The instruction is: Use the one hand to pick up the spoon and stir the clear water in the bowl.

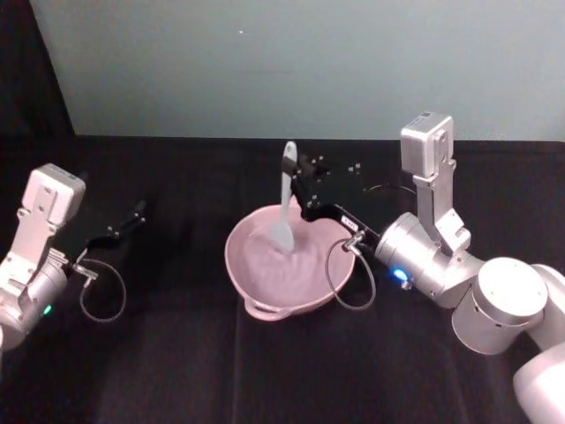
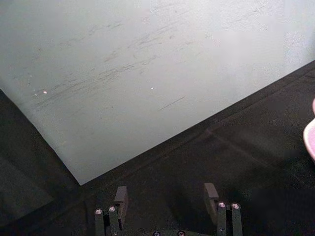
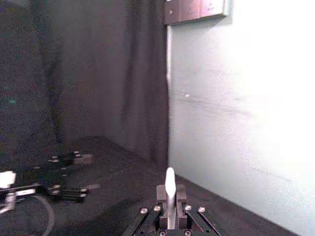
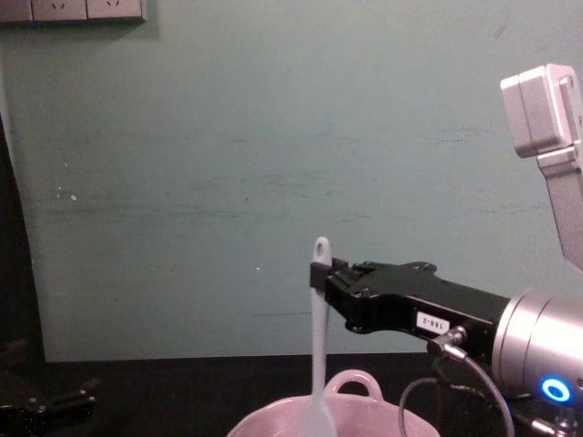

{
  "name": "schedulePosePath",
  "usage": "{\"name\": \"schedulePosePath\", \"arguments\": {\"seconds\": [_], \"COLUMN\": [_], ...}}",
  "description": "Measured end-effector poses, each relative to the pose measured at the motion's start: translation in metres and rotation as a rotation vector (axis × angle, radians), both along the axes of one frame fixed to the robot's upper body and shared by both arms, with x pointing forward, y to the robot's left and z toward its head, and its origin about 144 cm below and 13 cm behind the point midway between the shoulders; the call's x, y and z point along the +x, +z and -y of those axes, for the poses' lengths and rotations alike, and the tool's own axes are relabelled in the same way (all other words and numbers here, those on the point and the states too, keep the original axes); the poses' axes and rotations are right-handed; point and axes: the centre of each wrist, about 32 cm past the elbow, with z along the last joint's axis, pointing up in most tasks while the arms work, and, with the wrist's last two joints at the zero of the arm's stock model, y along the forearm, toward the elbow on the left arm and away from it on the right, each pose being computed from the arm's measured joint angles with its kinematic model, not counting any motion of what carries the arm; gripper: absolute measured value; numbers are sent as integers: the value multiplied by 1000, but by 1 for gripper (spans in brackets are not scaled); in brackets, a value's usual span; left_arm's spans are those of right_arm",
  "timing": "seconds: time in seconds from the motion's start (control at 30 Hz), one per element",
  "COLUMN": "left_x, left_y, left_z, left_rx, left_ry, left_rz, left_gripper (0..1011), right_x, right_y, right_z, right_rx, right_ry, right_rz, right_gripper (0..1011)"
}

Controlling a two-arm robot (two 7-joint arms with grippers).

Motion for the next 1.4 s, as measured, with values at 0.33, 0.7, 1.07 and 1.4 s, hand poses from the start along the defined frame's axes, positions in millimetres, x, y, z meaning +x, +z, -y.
{"name": "schedulePosePath", "arguments": {"seconds": [0.33,0.7,1.07,1.4], "left_x": [0,0,0,0], "left_y": [0,0,0,0], "left_z": [0,0,0,0], "left_rx": [0,0,0,0], "left_ry": [0,0,0,0], "left_rz": [0,0,0,0], "left_gripper": [1011,1011,1011,1011], "right_x": [3,-16,-22,-8], "right_y": [8,22,17,7], "right_z": [17,31,12,-1], "right_rx": [-55,-66,-14,-20], "right_ry": [-72,19,110,5], "right_rz": [36,-36,-75,4], "right_gripper": [106,106,106,106]}}
